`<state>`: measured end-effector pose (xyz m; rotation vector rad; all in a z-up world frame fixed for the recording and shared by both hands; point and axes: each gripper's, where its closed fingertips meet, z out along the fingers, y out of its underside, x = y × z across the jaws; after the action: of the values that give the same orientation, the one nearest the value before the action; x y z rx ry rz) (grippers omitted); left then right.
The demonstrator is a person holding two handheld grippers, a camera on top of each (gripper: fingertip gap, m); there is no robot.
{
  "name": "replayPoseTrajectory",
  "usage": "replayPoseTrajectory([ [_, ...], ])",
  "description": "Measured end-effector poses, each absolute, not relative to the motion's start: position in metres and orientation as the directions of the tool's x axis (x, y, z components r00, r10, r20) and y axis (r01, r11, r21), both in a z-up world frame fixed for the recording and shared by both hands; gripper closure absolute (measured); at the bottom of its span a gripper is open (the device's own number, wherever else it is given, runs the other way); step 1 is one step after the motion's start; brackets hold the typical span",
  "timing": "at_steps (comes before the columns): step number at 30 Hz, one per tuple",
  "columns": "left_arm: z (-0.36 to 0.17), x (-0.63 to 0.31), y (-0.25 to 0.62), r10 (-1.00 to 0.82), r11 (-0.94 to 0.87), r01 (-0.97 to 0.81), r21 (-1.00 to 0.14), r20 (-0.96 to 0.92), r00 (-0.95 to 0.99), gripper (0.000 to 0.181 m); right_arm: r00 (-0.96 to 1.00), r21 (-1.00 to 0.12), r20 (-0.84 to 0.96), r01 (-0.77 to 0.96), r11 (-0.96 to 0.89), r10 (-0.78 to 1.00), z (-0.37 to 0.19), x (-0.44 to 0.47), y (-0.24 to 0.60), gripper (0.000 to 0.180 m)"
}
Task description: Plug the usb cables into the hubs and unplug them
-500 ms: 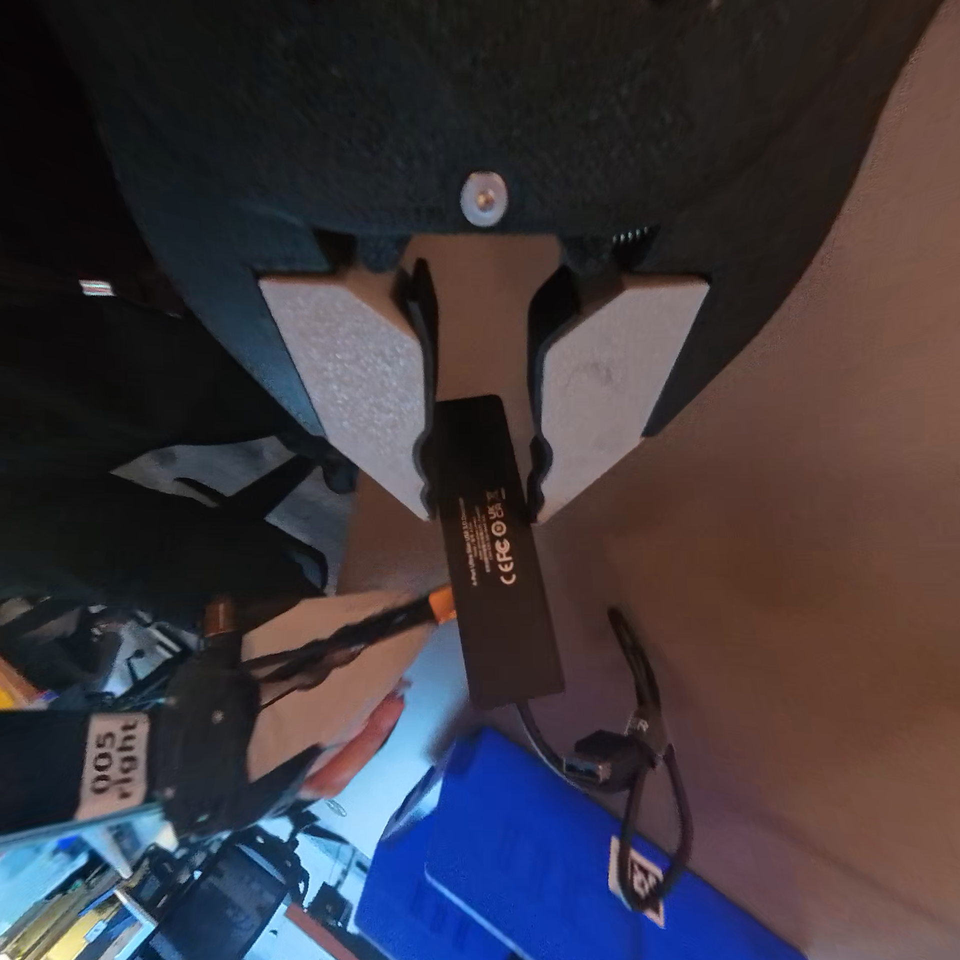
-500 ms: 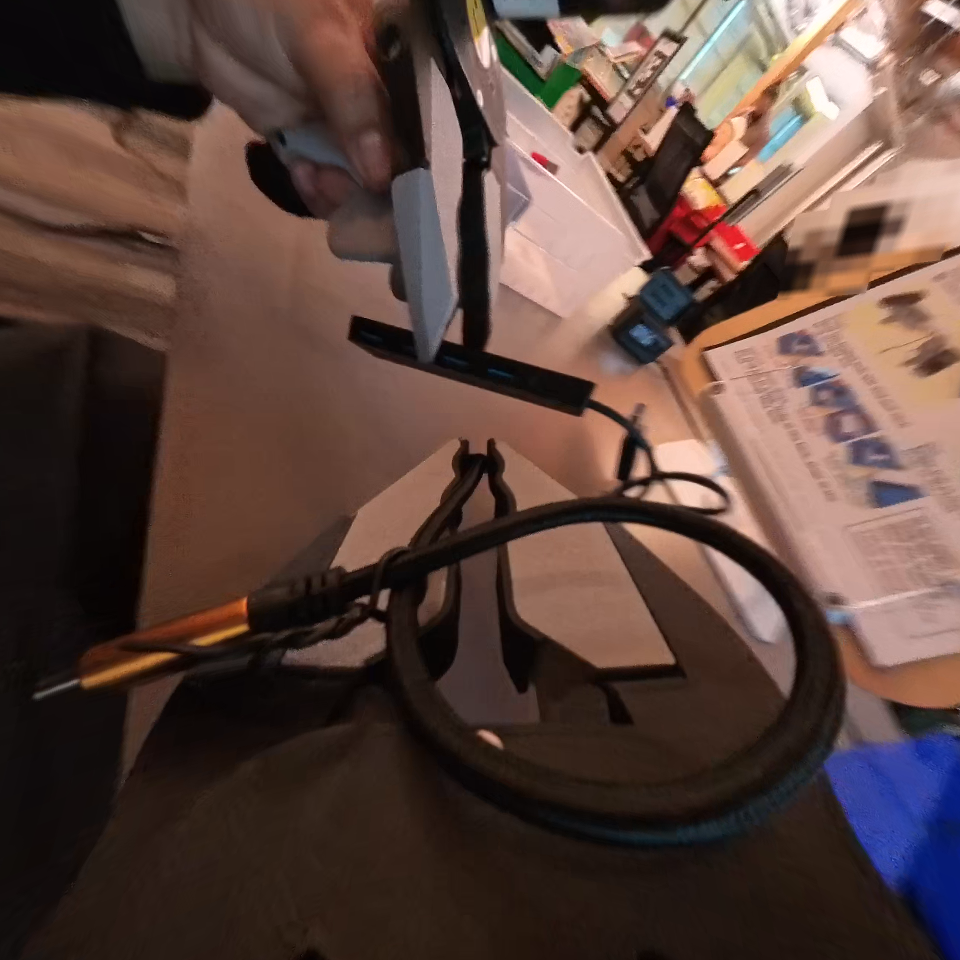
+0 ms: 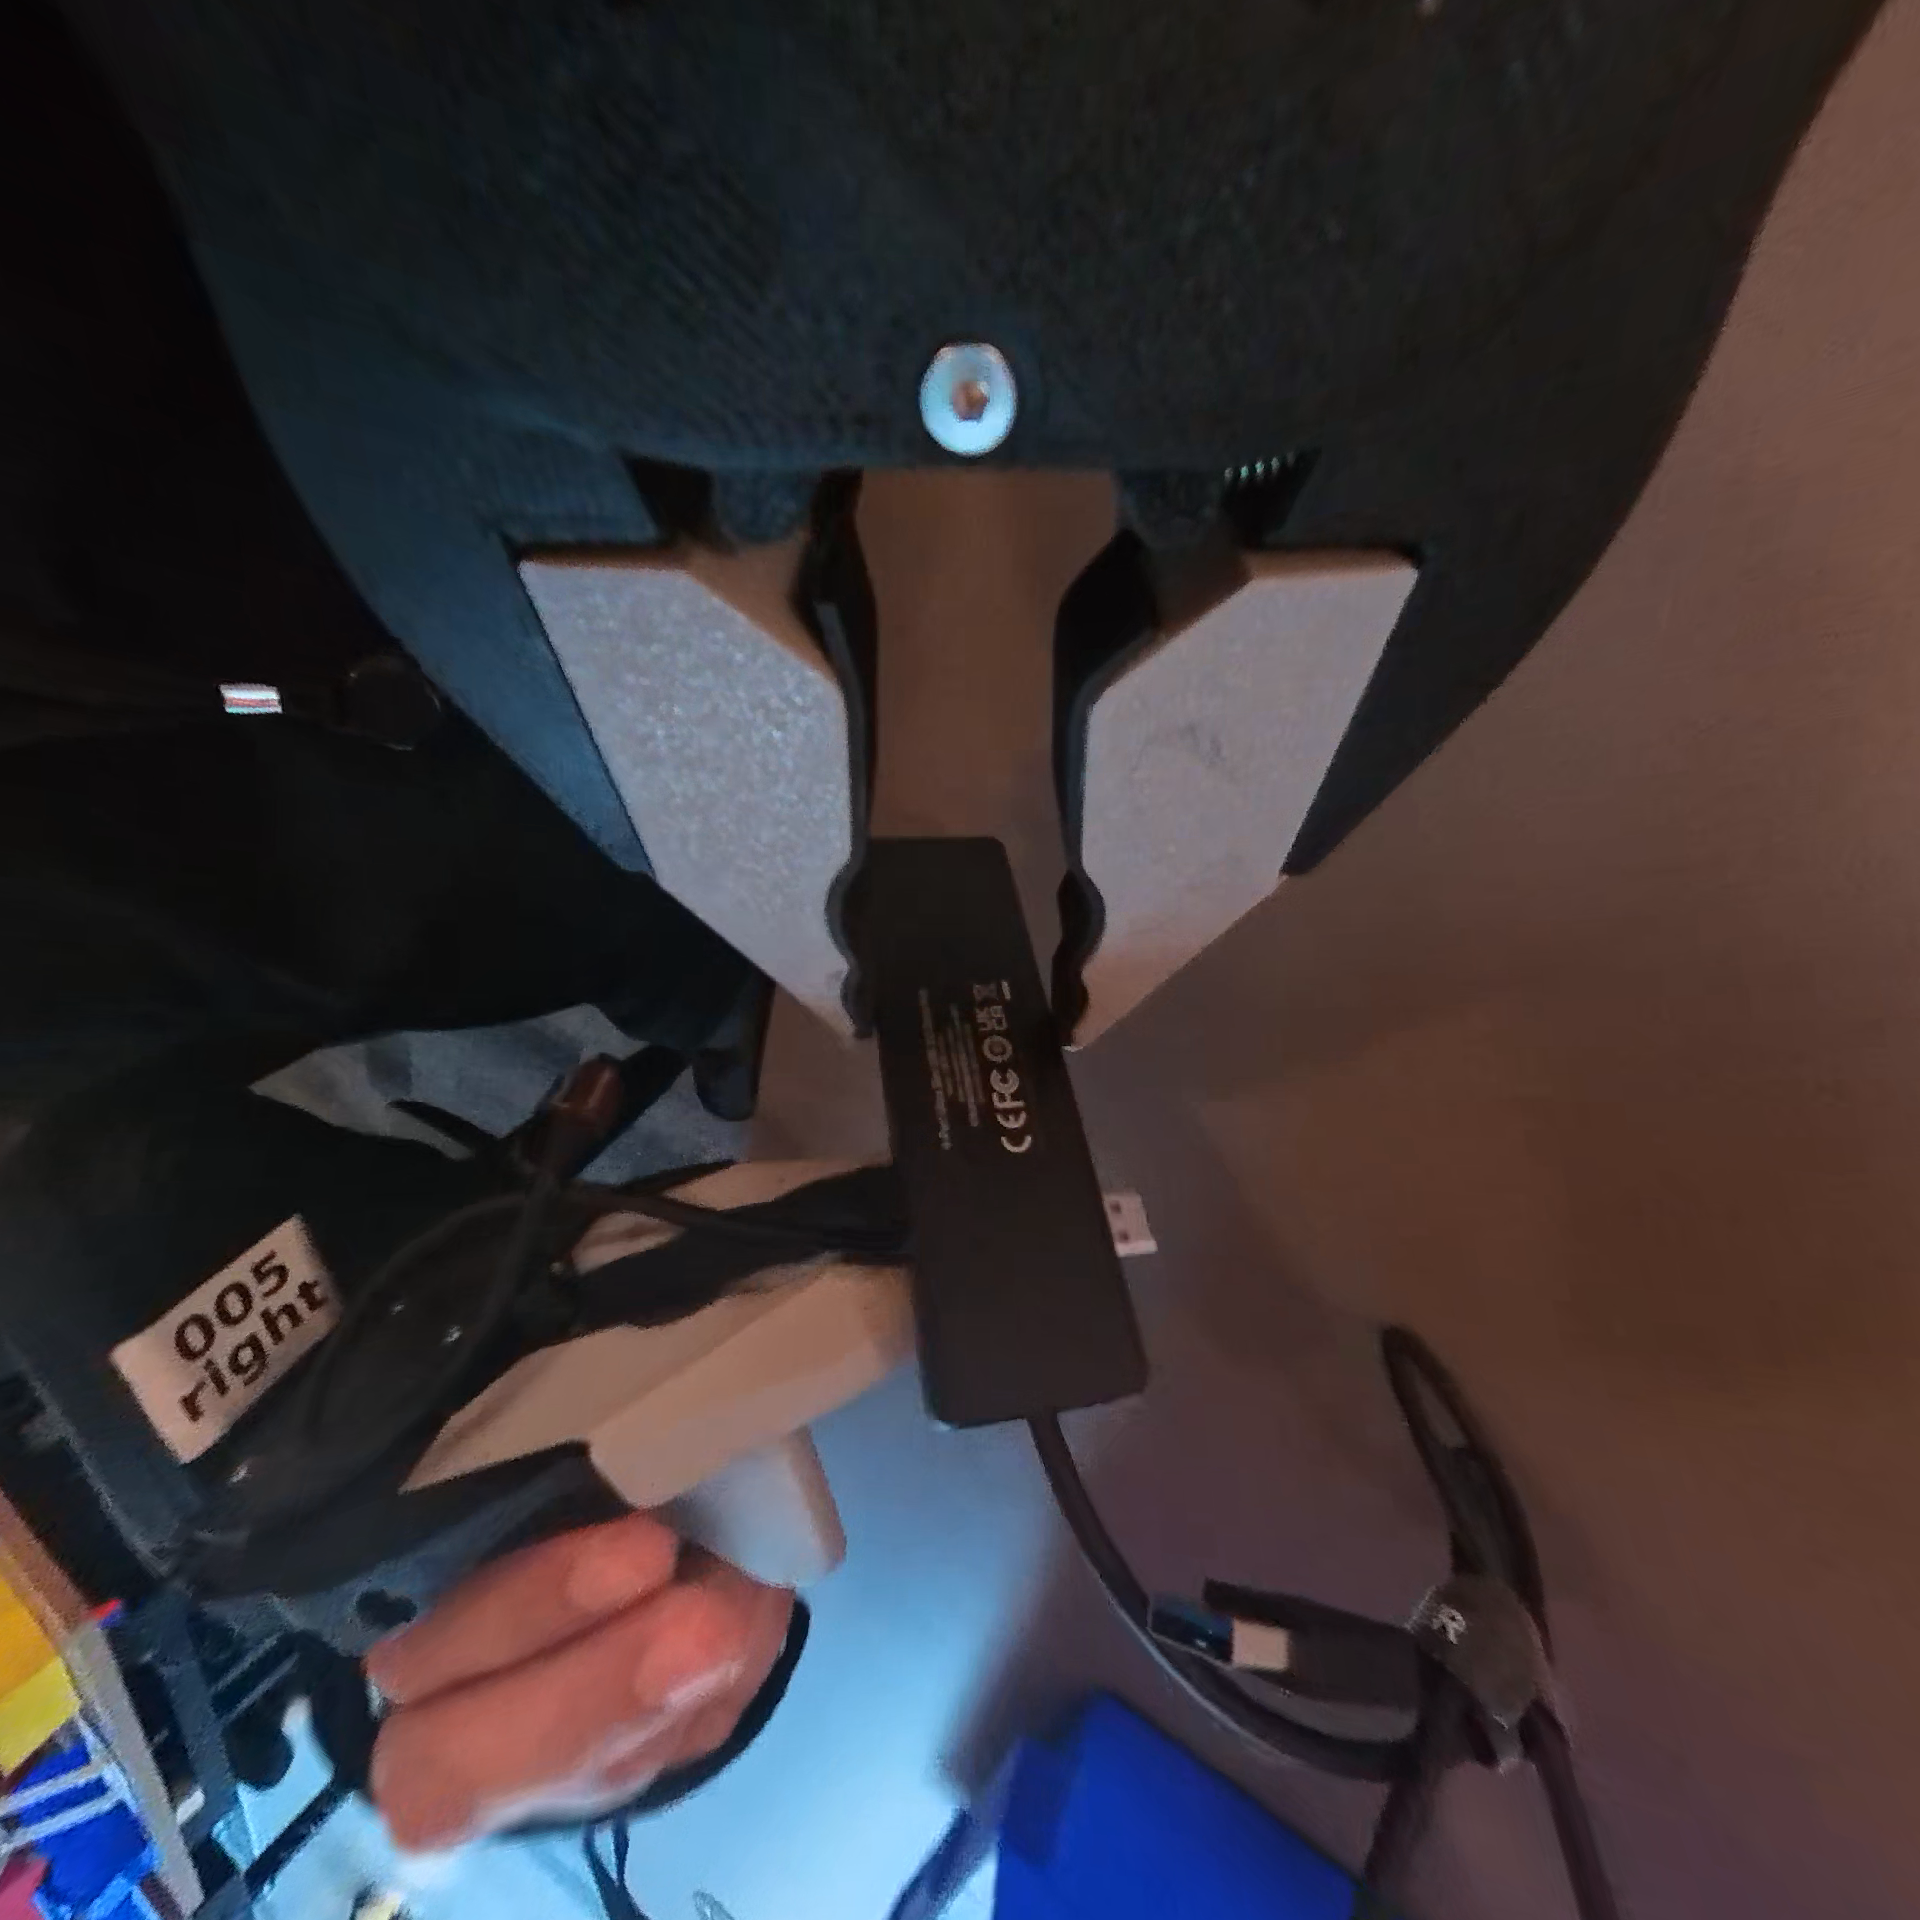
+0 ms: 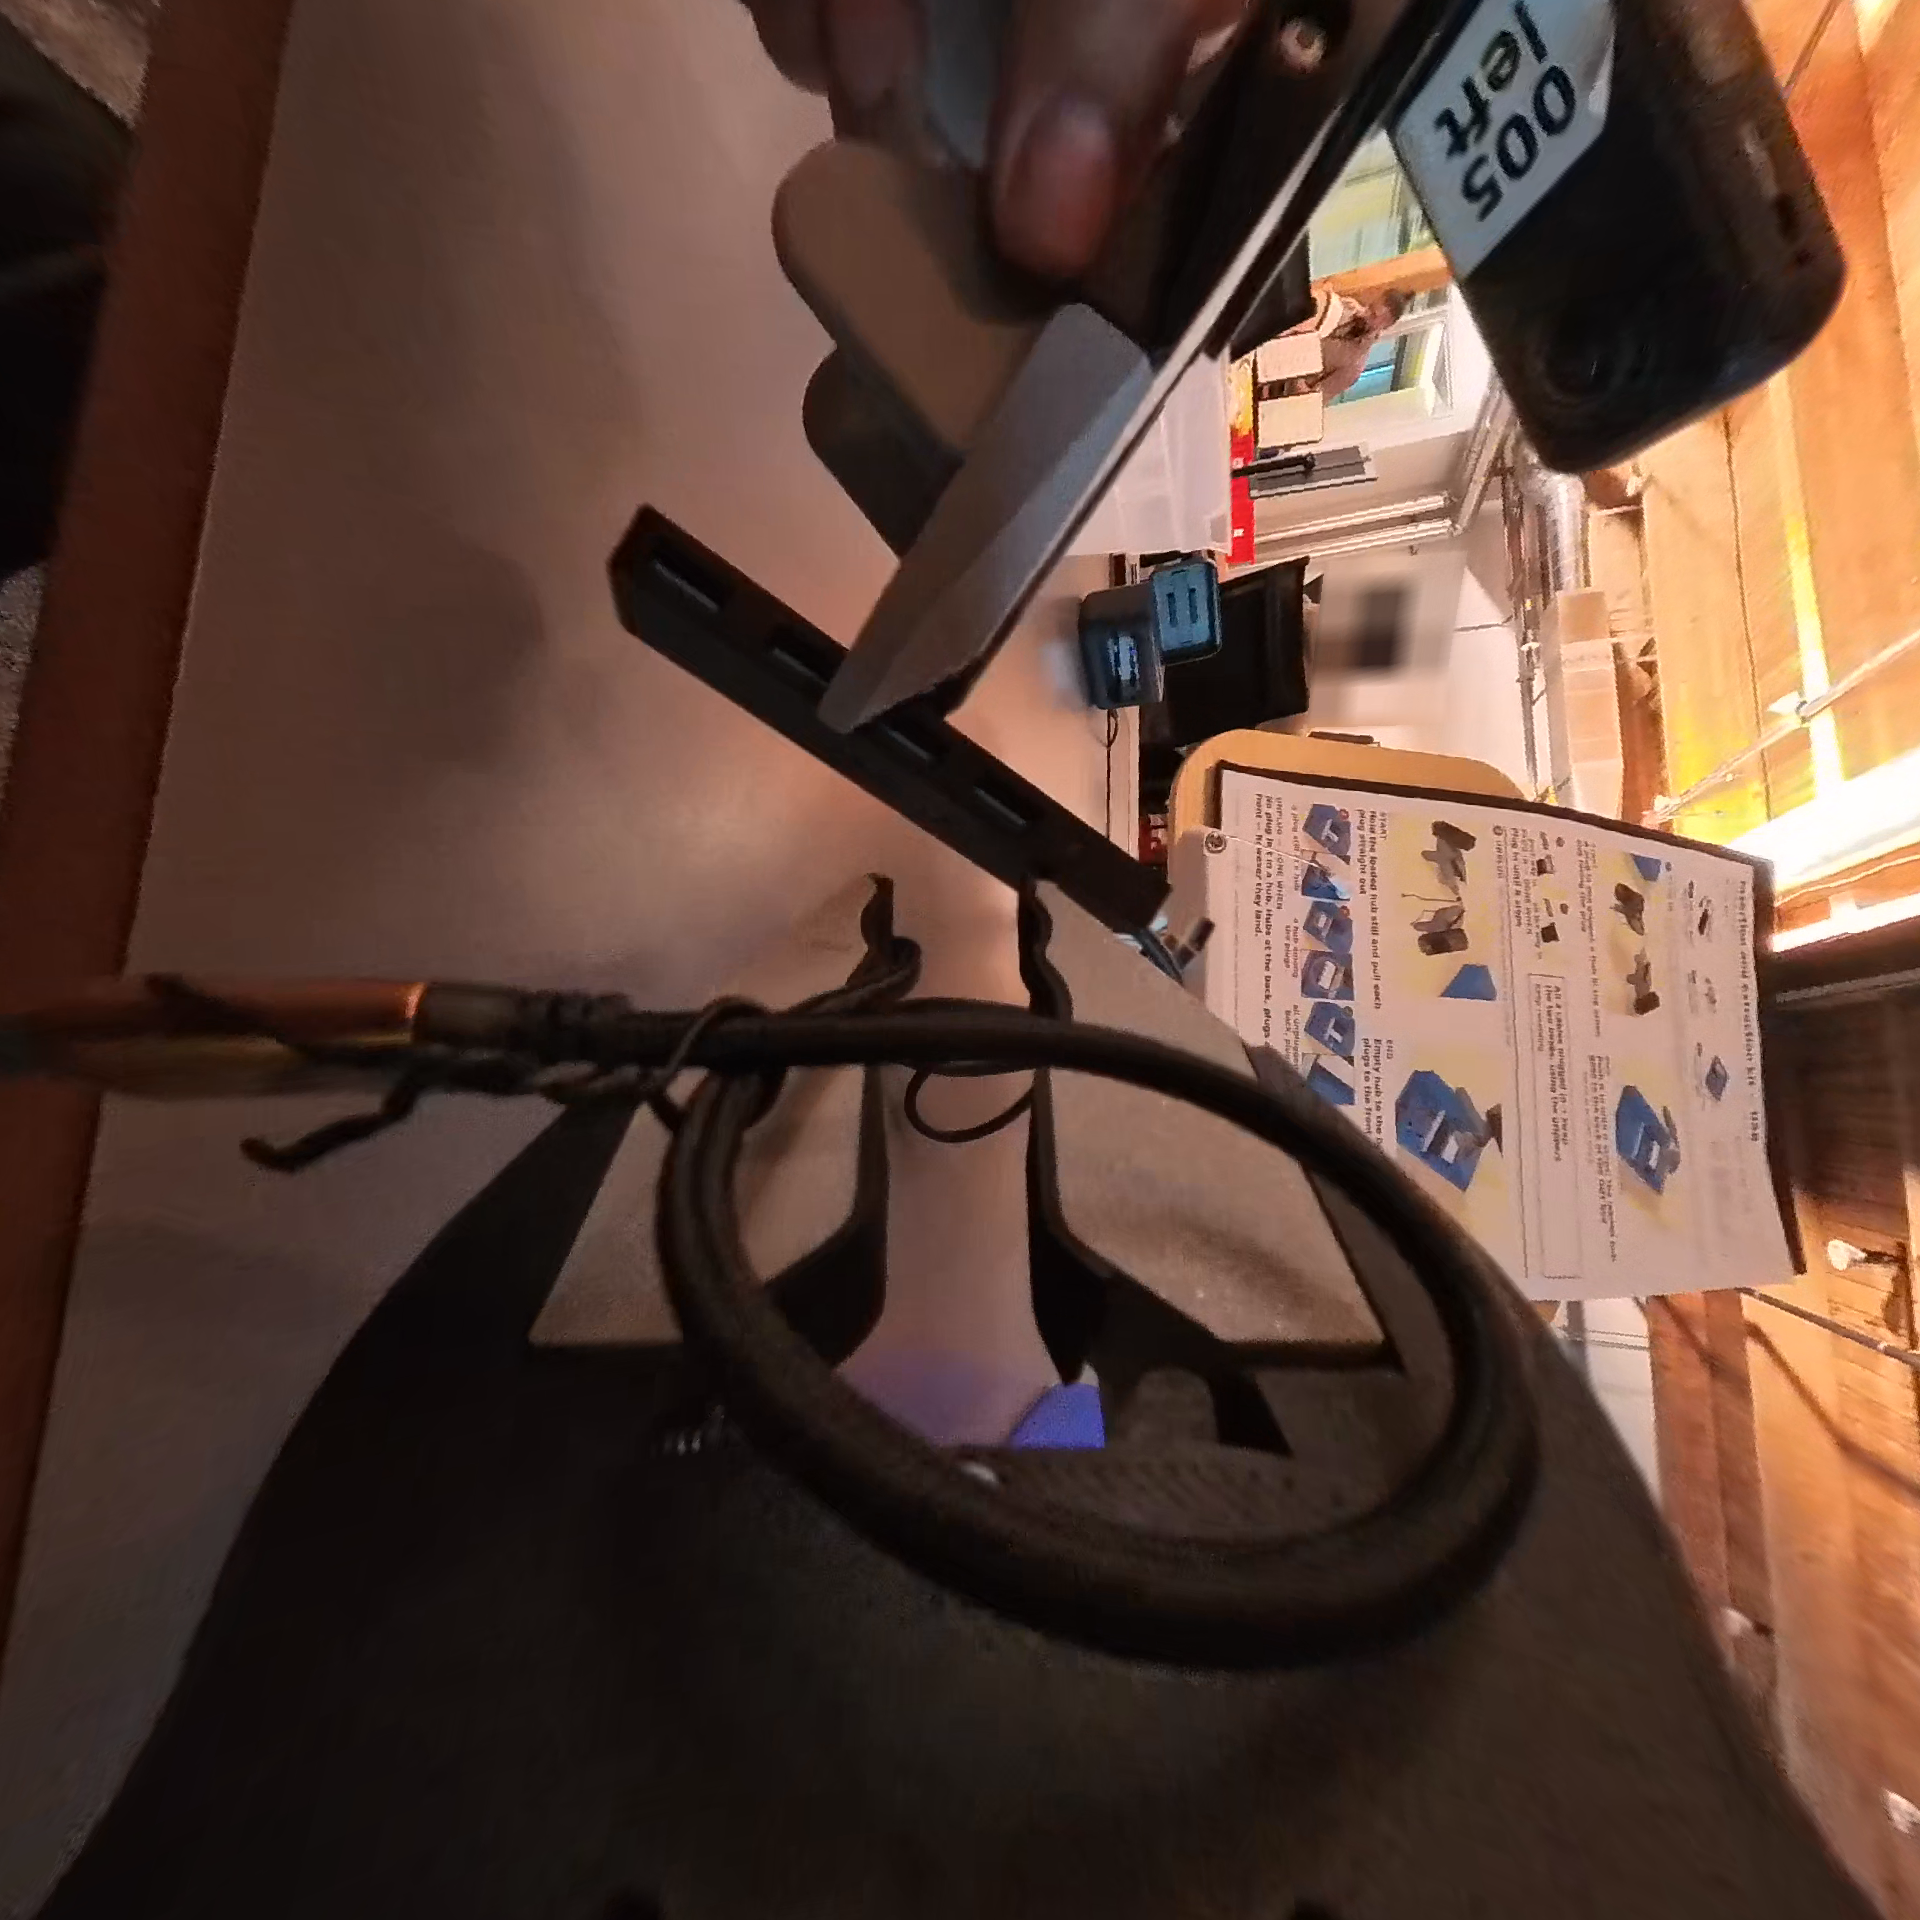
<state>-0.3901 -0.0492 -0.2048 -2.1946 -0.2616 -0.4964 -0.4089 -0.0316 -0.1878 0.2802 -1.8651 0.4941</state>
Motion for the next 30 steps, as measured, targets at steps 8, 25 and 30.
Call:
replayPoseTrajectory([
  [8, -0.209, -0.398, -0.053, 0.039, -0.616, 0.385, -0.687, 0.461, 0.887, 0.149, -0.257, -0.140, 0.966, -0.466, 0.874, 0.018, -0.179, -0.404, -0.039, 0.139],
  [25, -0.188, -0.392, -0.050, 0.014, -0.606, 0.259, -0.752, 0.316, 0.949, 0.148, -0.380, -0.268, 0.920, -0.426, 0.864, 0.098, -0.185, -0.406, -0.040, 0.167],
  [30, -0.164, -0.393, -0.071, -0.046, -0.594, 0.042, -0.804, 0.086, 0.995, 0.125, -0.483, -0.484, 0.831, -0.383, 0.787, 0.276, -0.165, -0.411, -0.026, 0.172],
])
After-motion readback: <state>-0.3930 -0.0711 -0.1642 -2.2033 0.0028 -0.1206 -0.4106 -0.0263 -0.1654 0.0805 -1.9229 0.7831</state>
